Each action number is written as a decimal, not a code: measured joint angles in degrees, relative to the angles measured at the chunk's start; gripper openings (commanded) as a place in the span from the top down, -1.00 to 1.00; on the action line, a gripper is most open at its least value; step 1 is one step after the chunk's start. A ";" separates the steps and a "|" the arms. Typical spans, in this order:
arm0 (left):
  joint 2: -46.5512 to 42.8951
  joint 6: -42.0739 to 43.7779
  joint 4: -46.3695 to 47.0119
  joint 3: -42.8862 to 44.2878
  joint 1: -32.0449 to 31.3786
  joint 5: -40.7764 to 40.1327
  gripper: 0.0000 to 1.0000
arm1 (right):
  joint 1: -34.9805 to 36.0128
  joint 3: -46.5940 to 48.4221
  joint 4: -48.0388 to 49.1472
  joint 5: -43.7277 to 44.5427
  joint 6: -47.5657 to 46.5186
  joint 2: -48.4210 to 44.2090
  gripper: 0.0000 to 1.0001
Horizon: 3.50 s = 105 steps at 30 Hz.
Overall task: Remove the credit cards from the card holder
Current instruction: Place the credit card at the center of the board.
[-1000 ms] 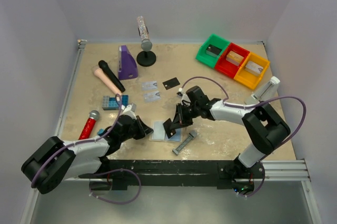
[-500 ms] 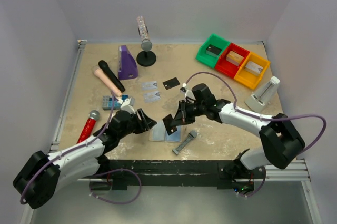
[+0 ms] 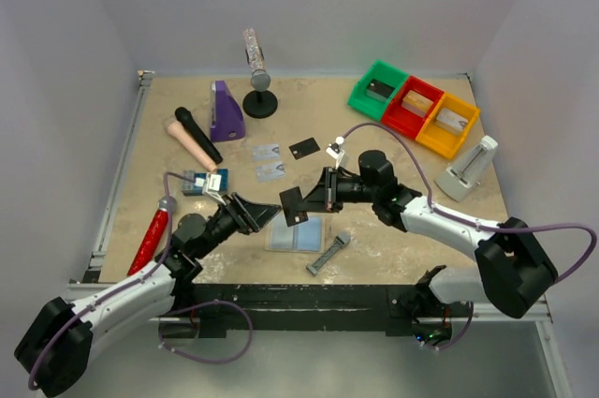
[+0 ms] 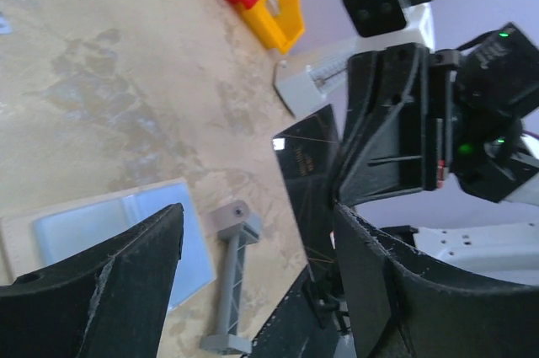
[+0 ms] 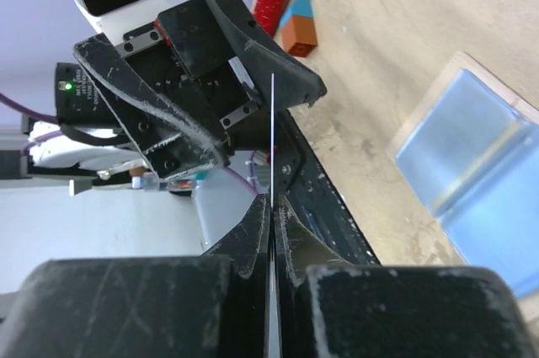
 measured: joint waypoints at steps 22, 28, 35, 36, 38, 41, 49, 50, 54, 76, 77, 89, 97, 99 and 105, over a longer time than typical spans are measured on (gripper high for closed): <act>11.85 -3.80 20.04 1.09 0.00 11.72 0.49 | 0.76 -0.74 7.08 -5.33 2.54 -0.61 1.00; 12.09 -4.24 22.36 1.38 0.00 13.46 1.00 | 0.92 -0.74 6.80 -6.40 2.23 -0.61 0.32; 10.43 -2.93 17.14 4.07 0.09 17.90 1.00 | 0.63 1.79 -7.02 -8.41 -5.29 -3.26 -0.26; 10.19 -2.12 14.82 5.29 0.15 19.34 1.00 | 0.37 3.17 -11.96 -8.41 -7.96 -5.03 -0.31; 10.56 0.00 9.49 8.96 0.31 23.52 1.00 | -0.26 6.23 -19.87 -8.44 -12.96 -8.85 -0.33; 13.31 2.25 4.48 14.60 0.31 31.91 1.00 | -0.87 11.06 -29.44 -8.46 -19.89 -13.88 -0.34; 18.38 12.15 -16.17 27.32 -2.43 47.01 1.00 | -0.90 18.32 -51.15 -7.98 -33.75 -18.58 -0.34; 18.18 14.71 -20.87 29.20 -2.89 47.82 1.00 | -0.90 18.67 -53.48 -7.56 -34.99 -18.93 -0.34; 17.62 22.18 -32.70 33.99 -3.65 49.55 1.00 | -0.83 21.07 -60.08 -5.79 -38.80 -19.58 -0.32; 23.80 27.76 -38.84 39.69 -7.91 51.89 1.00 | 6.73 24.50 -60.02 -1.16 -39.87 -13.90 -0.01; 23.80 27.67 -38.42 39.69 -7.91 51.98 1.00 | 6.75 24.48 -59.69 -0.72 -39.60 -13.62 0.03; 23.78 26.75 -37.48 39.69 -7.96 52.37 1.00 | 6.82 24.26 -55.21 -1.73 -37.48 -11.41 0.20; 23.78 26.71 -37.05 39.69 -7.98 52.35 1.00 | 6.82 22.80 -54.25 -5.18 -37.13 -10.93 0.37; 23.76 26.71 -36.96 39.69 -7.96 52.35 1.00 | 6.84 22.56 -54.27 -5.51 -37.20 -10.95 0.42; 23.76 26.75 -36.81 39.69 -7.98 52.28 1.00 | 7.08 22.36 -54.31 -6.40 -37.57 -10.95 0.94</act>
